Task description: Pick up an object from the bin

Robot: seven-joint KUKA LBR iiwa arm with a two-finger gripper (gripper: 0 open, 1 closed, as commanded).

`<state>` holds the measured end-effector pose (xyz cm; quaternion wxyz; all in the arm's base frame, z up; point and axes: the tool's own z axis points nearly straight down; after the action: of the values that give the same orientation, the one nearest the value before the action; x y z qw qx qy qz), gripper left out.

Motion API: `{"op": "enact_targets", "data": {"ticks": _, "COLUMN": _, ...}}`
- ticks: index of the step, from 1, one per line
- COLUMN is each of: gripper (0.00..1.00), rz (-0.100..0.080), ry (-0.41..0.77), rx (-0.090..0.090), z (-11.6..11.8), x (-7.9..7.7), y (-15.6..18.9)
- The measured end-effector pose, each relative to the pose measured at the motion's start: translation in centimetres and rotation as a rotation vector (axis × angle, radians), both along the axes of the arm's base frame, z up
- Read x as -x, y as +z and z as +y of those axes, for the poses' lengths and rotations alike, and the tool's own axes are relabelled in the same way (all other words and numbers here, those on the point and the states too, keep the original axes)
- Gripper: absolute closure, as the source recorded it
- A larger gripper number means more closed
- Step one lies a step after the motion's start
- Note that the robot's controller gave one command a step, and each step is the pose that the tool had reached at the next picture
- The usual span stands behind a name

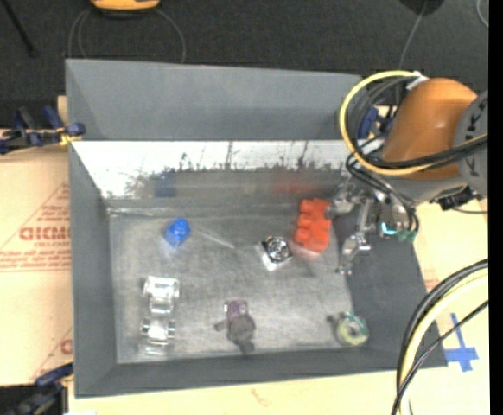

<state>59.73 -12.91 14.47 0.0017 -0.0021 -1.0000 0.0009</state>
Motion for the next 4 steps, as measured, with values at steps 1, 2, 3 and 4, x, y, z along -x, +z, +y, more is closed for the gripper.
{"op": "enact_targets", "data": {"ticks": 1, "gripper": 0.00, "rz": -0.011, "ry": 0.337, "rx": 0.001, "z": 6.6, "x": -3.6, "y": -7.1}}
{"op": "enact_targets", "data": {"ticks": 2, "gripper": 0.00, "rz": -0.004, "ry": 0.777, "rx": -0.002, "z": 5.1, "x": 1.0, "y": -6.4}}
{"op": "enact_targets", "data": {"ticks": 3, "gripper": 0.00, "rz": -0.010, "ry": 0.759, "rx": -0.001, "z": 8.2, "x": 2.2, "y": -6.6}}
{"op": "enact_targets", "data": {"ticks": 4, "gripper": 1.00, "rz": -0.015, "ry": 0.759, "rx": 0.001, "z": 8.1, "x": 2.0, "y": -6.5}}
